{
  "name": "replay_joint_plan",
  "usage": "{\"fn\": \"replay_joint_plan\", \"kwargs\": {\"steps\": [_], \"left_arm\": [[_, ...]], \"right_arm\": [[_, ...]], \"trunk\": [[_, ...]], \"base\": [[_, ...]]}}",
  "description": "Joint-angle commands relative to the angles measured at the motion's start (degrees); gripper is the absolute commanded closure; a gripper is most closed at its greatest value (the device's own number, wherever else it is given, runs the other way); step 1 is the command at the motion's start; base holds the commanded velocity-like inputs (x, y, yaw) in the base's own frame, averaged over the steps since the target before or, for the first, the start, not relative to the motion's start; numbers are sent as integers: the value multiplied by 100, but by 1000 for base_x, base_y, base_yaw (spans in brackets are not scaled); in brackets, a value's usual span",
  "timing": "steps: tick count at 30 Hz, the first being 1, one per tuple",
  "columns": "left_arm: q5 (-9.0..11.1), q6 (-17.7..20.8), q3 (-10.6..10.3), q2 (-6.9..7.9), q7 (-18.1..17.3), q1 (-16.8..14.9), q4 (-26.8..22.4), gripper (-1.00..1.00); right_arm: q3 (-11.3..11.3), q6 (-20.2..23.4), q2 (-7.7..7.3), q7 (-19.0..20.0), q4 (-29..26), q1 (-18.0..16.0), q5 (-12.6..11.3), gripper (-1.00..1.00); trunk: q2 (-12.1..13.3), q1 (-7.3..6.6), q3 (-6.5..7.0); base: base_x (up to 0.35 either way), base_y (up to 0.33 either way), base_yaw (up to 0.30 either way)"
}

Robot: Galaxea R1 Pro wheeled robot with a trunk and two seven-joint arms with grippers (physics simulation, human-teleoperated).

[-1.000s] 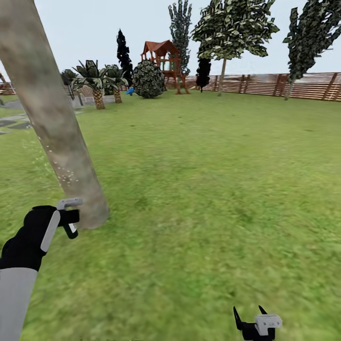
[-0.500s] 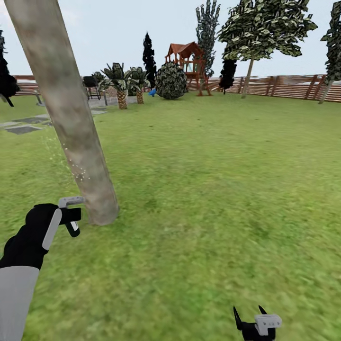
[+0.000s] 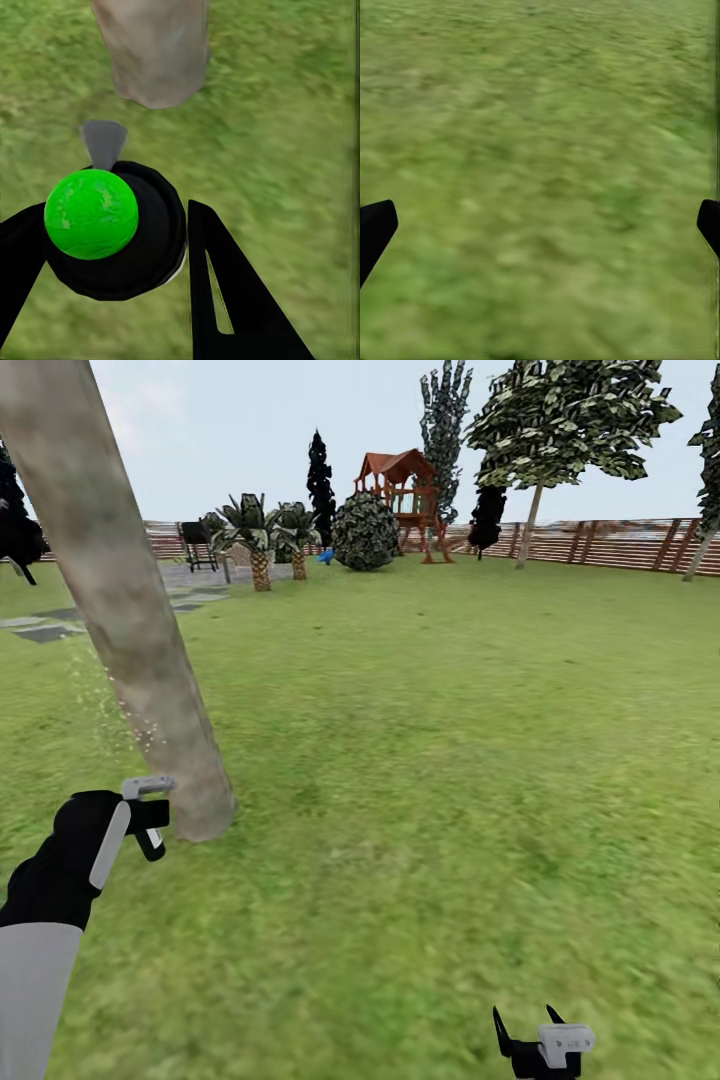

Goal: In the garden, pick up the pesticide atomizer on the floor and spray pesticide onto both trees until each tree trunk is fully covered.

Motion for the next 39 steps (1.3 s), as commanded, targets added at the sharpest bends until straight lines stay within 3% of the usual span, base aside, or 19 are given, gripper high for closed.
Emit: {"fn": "replay_joint_plan", "kwargs": {"steps": [1,19,24,26,27,29,31,34,36,39], "left_arm": [[-10,0,0,0,1,-3,0,100],[-41,4,0,-8,1,-30,0,100],[-128,3,-7,-31,-6,-66,-26,100],[-134,50,-71,-48,-7,-300,-22,100],[-130,98,-249,-98,-6,-597,45,100],[-132,112,-386,-213,-1,-913,293,100],[-135,114,-443,-401,0,-1371,870,100],[-112,115,-454,-501,-5,-1778,1282,100],[-148,115,-465,-661,-6,-1908,1371,100],[-163,117,-468,-626,-8,-1897,1336,100]], "right_arm": [[0,0,1,0,0,0,0,-100],[0,0,0,0,0,0,0,-100],[0,0,0,0,0,0,0,-100],[0,0,0,0,0,0,0,-100],[0,0,0,0,0,0,0,-100],[0,-1,0,0,0,0,0,-100],[0,-1,0,0,0,0,0,-100],[0,-2,0,0,0,0,0,-100],[0,0,0,0,0,0,0,-100],[0,0,0,0,0,0,0,-100]], "trunk": [[0,0,0],[0,0,0],[0,0,0],[0,0,0],[0,0,0],[0,0,0],[0,0,0],[0,0,0],[0,0,0],[0,0,0]], "base": [[0,-273,193],[206,-214,274],[129,-104,278],[10,-8,212],[2,-1,45],[1,-1,19],[0,0,7],[0,0,1],[0,0,0],[0,0,0]]}}
